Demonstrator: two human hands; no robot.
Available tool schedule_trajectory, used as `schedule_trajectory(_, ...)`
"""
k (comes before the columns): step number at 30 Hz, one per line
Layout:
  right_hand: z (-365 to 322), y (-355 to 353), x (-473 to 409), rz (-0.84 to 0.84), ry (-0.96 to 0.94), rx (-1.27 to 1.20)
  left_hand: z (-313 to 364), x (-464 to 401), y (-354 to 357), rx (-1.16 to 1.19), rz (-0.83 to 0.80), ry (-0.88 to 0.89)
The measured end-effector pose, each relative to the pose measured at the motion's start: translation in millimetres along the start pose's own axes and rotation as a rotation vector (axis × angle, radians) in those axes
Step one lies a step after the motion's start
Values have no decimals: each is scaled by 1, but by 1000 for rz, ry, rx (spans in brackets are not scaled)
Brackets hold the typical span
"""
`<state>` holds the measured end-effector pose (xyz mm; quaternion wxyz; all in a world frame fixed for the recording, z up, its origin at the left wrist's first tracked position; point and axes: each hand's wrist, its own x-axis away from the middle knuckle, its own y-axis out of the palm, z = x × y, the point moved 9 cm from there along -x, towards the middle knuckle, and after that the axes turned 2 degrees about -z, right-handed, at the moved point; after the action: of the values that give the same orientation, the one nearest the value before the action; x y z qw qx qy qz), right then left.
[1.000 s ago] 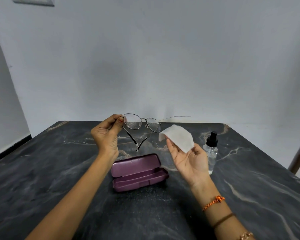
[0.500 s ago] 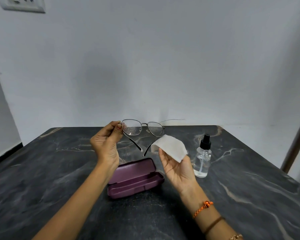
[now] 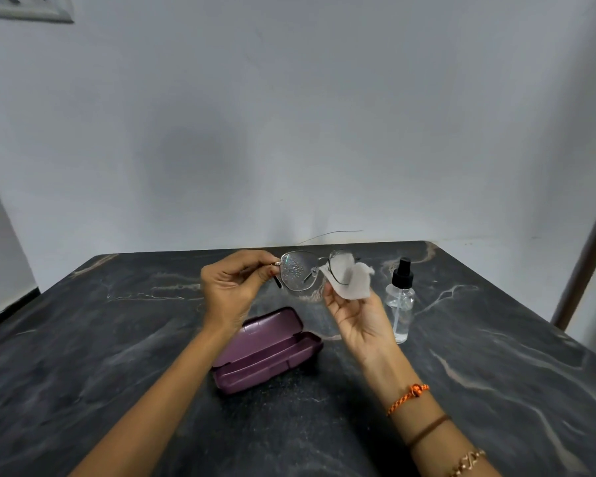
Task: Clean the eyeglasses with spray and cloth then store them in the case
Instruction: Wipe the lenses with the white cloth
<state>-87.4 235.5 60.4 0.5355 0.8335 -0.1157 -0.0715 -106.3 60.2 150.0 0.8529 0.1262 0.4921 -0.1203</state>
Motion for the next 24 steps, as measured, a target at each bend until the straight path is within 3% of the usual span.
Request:
schedule_trajectory(7, -19, 5, 3, 11, -124, 134, 11, -5, 11, -337, -292, 108)
schedule_trajectory(13, -24, 2, 5, 56, -194, 274, 9, -8, 18, -397, -458, 35)
schedule_trajectory(24, -2, 18, 9, -166, 130, -68, 3, -21, -22, -459, -304, -17)
